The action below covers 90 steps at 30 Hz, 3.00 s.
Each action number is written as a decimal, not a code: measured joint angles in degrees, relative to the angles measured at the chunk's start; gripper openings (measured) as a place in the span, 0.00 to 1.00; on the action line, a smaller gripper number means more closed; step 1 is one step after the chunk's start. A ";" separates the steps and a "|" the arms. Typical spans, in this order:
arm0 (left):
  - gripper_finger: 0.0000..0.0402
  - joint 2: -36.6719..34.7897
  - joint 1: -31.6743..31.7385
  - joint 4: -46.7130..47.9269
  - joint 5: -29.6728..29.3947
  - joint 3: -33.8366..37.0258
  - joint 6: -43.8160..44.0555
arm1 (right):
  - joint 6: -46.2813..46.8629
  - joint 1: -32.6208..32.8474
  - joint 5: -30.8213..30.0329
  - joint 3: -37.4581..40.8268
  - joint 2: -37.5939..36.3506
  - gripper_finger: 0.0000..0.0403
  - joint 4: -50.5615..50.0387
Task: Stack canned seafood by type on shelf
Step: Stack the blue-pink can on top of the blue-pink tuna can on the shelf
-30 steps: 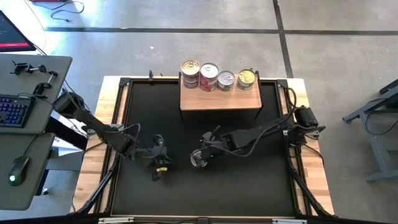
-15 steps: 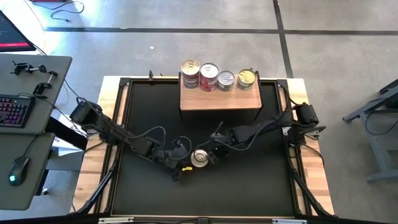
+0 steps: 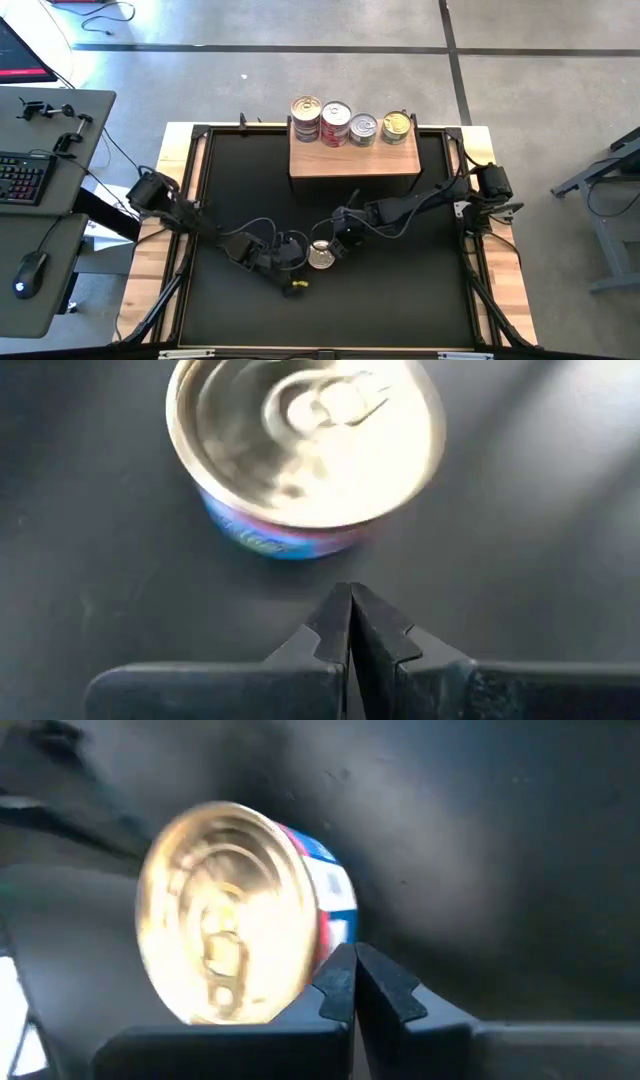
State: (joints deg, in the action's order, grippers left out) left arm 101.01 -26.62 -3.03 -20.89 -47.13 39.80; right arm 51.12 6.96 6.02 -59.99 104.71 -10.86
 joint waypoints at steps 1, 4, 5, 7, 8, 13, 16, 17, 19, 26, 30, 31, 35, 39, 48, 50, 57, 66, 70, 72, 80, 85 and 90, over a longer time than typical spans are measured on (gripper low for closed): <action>0.00 0.57 0.50 0.00 0.17 0.06 -0.03 | 0.42 0.04 -0.11 -0.03 0.00 0.00 0.63; 0.00 1.73 2.43 -1.58 0.33 -0.02 0.00 | 1.40 0.07 -1.16 -0.07 0.18 0.00 -0.11; 0.00 1.85 2.99 -1.38 0.29 0.02 -0.22 | 1.75 0.08 -1.23 -0.07 0.56 0.00 0.01; 0.00 2.14 3.93 -1.89 0.31 0.04 -1.58 | 3.03 -0.05 -1.28 -0.09 1.42 0.00 -0.41; 0.00 2.16 4.28 -1.88 0.45 0.04 -2.59 | 3.76 -0.21 -1.29 -0.04 2.00 0.00 0.22; 0.00 3.23 6.08 -2.73 4.60 0.00 -6.50 | 7.62 -0.24 -1.72 -0.04 2.15 0.00 3.67; 0.00 4.19 6.94 -3.20 5.96 -0.05 -6.47 | 8.87 0.22 -1.70 -0.75 1.75 0.00 2.88; 0.00 4.56 7.09 -3.27 6.05 -0.08 -6.51 | 8.87 0.37 -1.74 -1.55 1.75 0.00 2.08; 0.00 5.11 7.34 -3.22 6.60 -0.07 -6.48 | 8.87 0.56 -2.00 -3.29 1.75 0.00 0.19; 0.00 5.21 7.35 -3.06 6.14 -0.11 -7.05 | 6.05 1.05 -1.92 -11.55 1.53 0.00 -6.42; 0.00 5.32 7.61 -3.28 4.99 -0.12 -7.05 | 4.28 1.12 -1.47 -15.22 1.55 0.00 -7.61; 0.00 5.33 7.79 -3.42 4.93 -0.13 -7.06 | 3.96 1.13 -1.47 -15.91 1.55 0.00 -7.76; 0.00 5.14 8.58 -3.33 4.93 -0.15 -8.95 | 0.67 1.07 -2.12 -19.05 1.57 0.00 -13.21; 0.00 2.41 8.72 3.14 4.55 -0.10 -9.53 | -5.52 1.26 -6.21 -23.08 1.42 0.00 -25.69; 0.00 -12.27 5.93 14.34 -0.86 7.77 -0.98 | -33.07 1.28 -7.45 -31.11 0.08 0.04 -30.98; 0.00 -15.33 4.78 14.43 -1.62 10.46 4.38 | -40.00 0.93 -5.60 -32.86 0.77 0.12 -30.47; 0.00 -23.08 -0.52 11.78 -3.69 14.75 15.41 | -49.79 0.56 -4.39 -34.95 3.13 0.58 -35.12; 0.00 -24.15 -2.26 8.52 -5.85 14.64 14.21 | -59.94 3.67 -5.57 -33.95 3.99 0.87 -46.76; 0.00 -25.58 -3.31 3.24 -7.81 14.46 8.60 | -61.44 4.04 -6.01 -32.94 7.38 0.88 -46.05; 0.00 -27.02 -3.66 2.76 -7.79 13.89 6.77 | -61.19 3.96 -6.01 -33.15 8.96 0.88 -46.44; 0.00 -32.10 -4.10 4.07 -8.26 13.94 6.49 | -61.49 3.90 -7.29 -33.73 11.52 0.80 -43.59; 0.00 -33.53 -4.69 2.89 -8.43 13.94 6.44 | -60.65 3.87 -7.04 -33.73 12.99 0.71 -43.01; 0.00 -35.70 -6.71 2.13 -8.42 13.94 4.94 | -55.09 3.86 -6.68 -33.70 12.87 0.54 -42.72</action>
State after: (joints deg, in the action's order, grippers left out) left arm 65.32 -33.34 -0.89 -29.32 -33.19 44.75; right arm -3.97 10.82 -0.66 -93.69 117.57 -53.58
